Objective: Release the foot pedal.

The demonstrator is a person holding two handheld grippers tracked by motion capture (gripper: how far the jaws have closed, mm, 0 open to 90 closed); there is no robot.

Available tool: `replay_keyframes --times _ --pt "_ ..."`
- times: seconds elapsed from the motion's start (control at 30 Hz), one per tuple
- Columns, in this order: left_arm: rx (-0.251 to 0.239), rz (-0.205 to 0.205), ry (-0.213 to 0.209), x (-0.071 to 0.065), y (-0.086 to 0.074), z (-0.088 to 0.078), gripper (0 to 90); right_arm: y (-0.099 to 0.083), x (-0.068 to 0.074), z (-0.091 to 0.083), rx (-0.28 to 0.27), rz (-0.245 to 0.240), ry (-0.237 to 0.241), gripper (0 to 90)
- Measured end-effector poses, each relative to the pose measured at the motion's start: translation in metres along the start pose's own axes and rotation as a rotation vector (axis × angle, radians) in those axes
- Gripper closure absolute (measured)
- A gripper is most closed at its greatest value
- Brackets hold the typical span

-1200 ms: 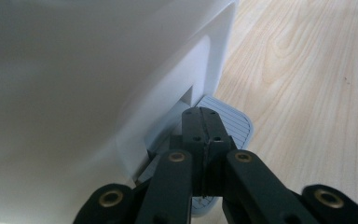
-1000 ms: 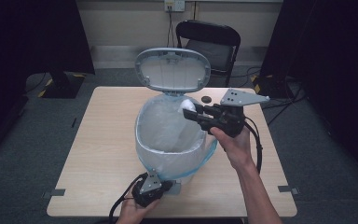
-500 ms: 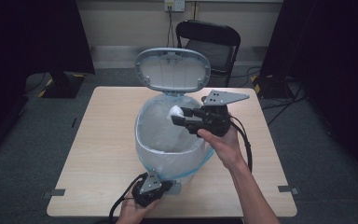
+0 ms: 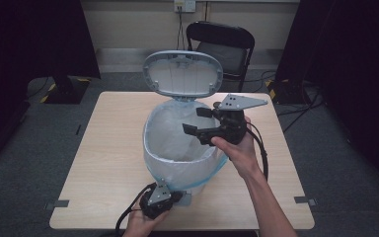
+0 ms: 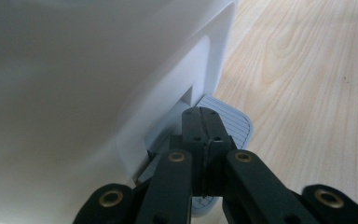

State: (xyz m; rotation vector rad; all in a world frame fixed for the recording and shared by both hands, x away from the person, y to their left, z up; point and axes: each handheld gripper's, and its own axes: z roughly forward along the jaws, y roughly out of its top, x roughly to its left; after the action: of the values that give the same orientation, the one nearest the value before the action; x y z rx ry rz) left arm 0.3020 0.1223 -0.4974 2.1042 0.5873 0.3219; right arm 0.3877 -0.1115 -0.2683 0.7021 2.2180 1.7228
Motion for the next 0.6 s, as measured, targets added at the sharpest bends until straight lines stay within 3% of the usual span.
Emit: replay_keyframes --times 0.27,0.6 --pt "0.000 -0.002 0.003 0.000 0.000 0.000 90.0 -0.002 -0.007 -0.017 -0.005 0.009 -0.080 30.2" --pt "0.000 -0.003 0.003 0.000 0.000 0.000 90.0 -0.004 -0.020 -0.049 -0.068 0.036 -0.153 28.3"
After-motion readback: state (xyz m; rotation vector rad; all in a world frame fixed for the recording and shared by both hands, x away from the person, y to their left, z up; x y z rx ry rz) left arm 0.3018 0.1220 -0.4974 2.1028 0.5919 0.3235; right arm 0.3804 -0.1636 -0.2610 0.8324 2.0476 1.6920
